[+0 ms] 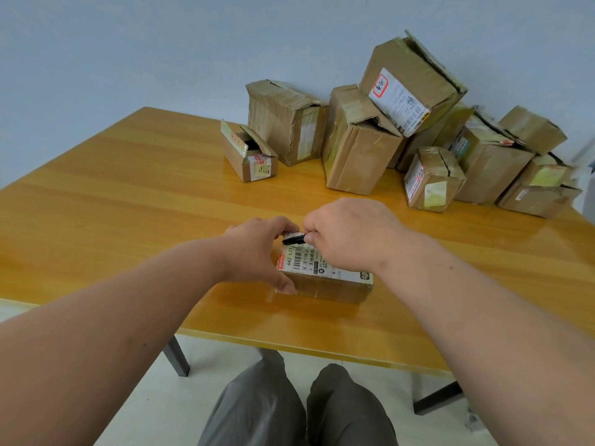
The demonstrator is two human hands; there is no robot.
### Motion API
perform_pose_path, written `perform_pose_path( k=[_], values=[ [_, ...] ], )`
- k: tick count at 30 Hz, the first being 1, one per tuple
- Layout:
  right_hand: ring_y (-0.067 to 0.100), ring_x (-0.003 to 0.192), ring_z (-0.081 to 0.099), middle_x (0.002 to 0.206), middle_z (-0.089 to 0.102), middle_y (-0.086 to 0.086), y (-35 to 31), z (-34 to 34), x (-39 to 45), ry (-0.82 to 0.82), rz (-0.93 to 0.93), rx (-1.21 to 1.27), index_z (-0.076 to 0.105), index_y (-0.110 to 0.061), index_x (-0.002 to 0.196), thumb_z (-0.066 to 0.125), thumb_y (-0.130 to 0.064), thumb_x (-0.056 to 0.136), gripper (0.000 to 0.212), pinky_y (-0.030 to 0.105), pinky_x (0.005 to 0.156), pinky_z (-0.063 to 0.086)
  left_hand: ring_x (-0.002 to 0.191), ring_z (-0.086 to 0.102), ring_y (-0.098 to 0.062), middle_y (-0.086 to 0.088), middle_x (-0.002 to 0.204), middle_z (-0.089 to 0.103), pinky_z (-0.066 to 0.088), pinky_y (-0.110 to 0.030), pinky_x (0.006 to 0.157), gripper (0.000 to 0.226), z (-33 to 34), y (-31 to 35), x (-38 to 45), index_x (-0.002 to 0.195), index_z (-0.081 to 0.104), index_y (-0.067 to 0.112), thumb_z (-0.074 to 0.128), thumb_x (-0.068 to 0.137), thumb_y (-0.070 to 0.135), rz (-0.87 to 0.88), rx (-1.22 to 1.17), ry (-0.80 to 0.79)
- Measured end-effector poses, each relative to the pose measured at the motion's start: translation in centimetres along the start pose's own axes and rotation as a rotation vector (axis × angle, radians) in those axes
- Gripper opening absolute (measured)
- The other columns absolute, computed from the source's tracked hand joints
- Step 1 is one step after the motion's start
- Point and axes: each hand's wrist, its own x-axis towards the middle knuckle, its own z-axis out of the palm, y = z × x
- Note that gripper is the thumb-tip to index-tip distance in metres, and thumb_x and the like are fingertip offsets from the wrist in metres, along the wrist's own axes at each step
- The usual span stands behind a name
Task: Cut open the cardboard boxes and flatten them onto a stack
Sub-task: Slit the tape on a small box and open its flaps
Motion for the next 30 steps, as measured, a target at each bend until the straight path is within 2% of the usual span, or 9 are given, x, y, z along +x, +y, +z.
perform_pose_path(
  k=[7, 12, 15, 19, 23, 30],
  values=[
    [0.017, 0.074, 0.051, 0.075, 0.051, -0.007, -0.5, -0.1, 0.3, -0.050, -0.011, -0.044, 0.044, -0.027, 0.070, 0.044, -0.031, 0.102, 0.032, 0.030, 0.057, 0.036, 0.123, 0.041, -0.017, 0.011, 0.132, 0.049, 0.034, -0.044, 0.109, 0.095, -0.1, 0.2, -0.1, 0.140, 0.034, 0.036, 0.088, 0.062, 0.048, -0.015, 0.015, -0.006],
    [0.021, 0.077, 0.051, 0.073, 0.047, -0.007, -0.3, -0.4, 0.1, -0.058, -0.030, -0.106, 0.050, -0.027, 0.084, 0.045, -0.028, 0.100, 0.017, 0.033, 0.064, 0.039, 0.127, 0.039, -0.016, 0.012, 0.136, 0.047, 0.031, -0.044, 0.110, 0.098, -0.3, 0.3, -0.1, 0.142, 0.031, 0.036, 0.087, 0.062, 0.051, -0.016, 0.049, -0.022],
    [0.021, 0.078, 0.052, 0.072, 0.047, -0.007, -0.1, -0.1, -0.3, -0.061, -0.035, -0.134, 0.044, -0.025, 0.073, 0.047, -0.024, 0.099, 0.026, 0.036, 0.070, 0.040, 0.130, 0.038, -0.016, 0.011, 0.138, 0.046, 0.030, -0.046, 0.111, 0.100, -0.2, 0.3, -0.2, 0.144, 0.030, 0.037, 0.087, 0.062, 0.050, -0.018, 0.045, -0.025],
    [0.019, 0.077, 0.054, 0.074, 0.053, -0.007, 1.0, 0.1, -1.3, -0.069, -0.018, -0.153, 0.048, -0.025, 0.074, 0.045, -0.022, 0.099, 0.026, 0.038, 0.078, 0.044, 0.129, 0.039, -0.017, 0.011, 0.137, 0.046, 0.030, -0.048, 0.111, 0.102, -0.1, 0.1, -0.1, 0.144, 0.029, 0.040, 0.088, 0.061, 0.050, -0.030, 0.025, -0.037],
    [0.016, 0.072, 0.052, 0.074, 0.056, -0.006, 2.9, 0.5, -2.9, -0.090, 0.019, -0.204, 0.052, -0.023, 0.072, 0.046, -0.014, 0.096, 0.026, 0.036, 0.073, 0.036, 0.128, 0.040, -0.017, 0.013, 0.132, 0.046, 0.031, -0.049, 0.112, 0.103, -0.1, 0.1, 0.1, 0.142, 0.029, 0.043, 0.089, 0.059, 0.049, -0.045, 0.005, -0.046],
    [0.010, 0.065, 0.045, 0.074, 0.055, -0.008, 3.9, 0.8, -4.1, -0.065, 0.025, -0.239, 0.049, -0.025, 0.072, 0.045, -0.023, 0.100, 0.029, 0.035, 0.076, 0.030, 0.128, 0.042, -0.016, 0.016, 0.132, 0.046, 0.032, -0.049, 0.112, 0.102, -0.2, 0.8, 0.0, 0.143, 0.029, 0.042, 0.090, 0.060, 0.047, -0.063, 0.025, -0.062]
  ],
)
